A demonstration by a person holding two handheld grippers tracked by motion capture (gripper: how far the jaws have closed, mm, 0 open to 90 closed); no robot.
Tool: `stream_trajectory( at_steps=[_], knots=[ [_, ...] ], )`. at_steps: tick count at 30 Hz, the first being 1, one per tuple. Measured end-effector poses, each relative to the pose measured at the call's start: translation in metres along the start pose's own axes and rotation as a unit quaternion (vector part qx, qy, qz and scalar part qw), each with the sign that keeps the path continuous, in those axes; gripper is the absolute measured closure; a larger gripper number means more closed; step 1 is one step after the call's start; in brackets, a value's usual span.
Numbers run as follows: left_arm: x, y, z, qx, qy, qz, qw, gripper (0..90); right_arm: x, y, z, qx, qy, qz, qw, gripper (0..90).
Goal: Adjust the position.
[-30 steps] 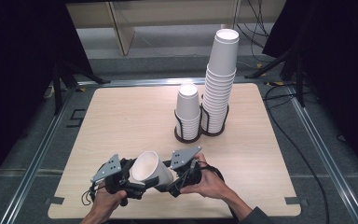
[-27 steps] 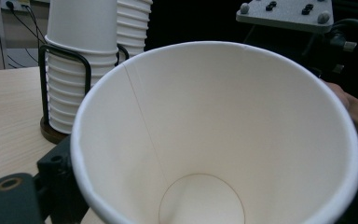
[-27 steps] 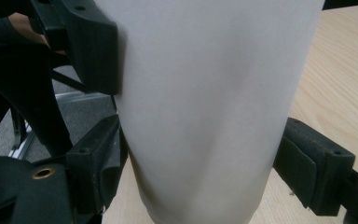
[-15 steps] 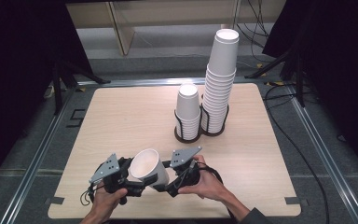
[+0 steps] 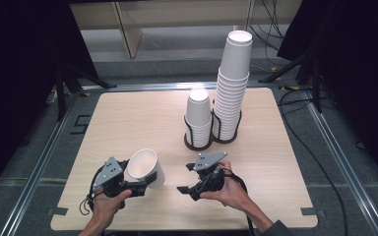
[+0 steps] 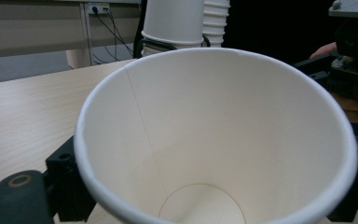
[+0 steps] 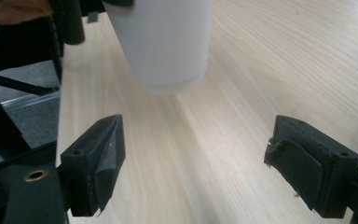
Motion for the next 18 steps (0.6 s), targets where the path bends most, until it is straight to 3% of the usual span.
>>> stream_trajectory(
  at_steps=[5,10,11,18],
  knots=[
    [0.006,-0.001,0.001,-0.006,0.009,0.008,0.9999,13.1,-0.005,-0.006,-0.007,-0.001,-0.016,0.011,0.9998,19.1],
    [0.011,-0.001,0.0,0.004,0.031,0.008,0.9995,13.0,-0.008,-0.009,-0.015,-0.004,-0.03,0.022,0.9993,19.1],
    [0.013,-0.002,0.002,-0.005,0.029,0.005,0.9995,13.0,-0.008,-0.009,-0.016,-0.003,-0.031,0.022,0.9993,19.1],
    [0.023,-0.002,0.001,0.011,0.058,0.005,0.9983,13.0,-0.011,-0.018,-0.023,0.005,-0.048,0.035,0.9982,18.5]
  ],
)
Point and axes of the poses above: each handheld gripper's, and its own axes: z roughly forward along the jaws, y roughly out of its top, x roughly to its left, the point moved 1 cm from there along z, roughly forward along the jaws, and after that the axes turned 5 degrees about -x, right-handed, at the moved point
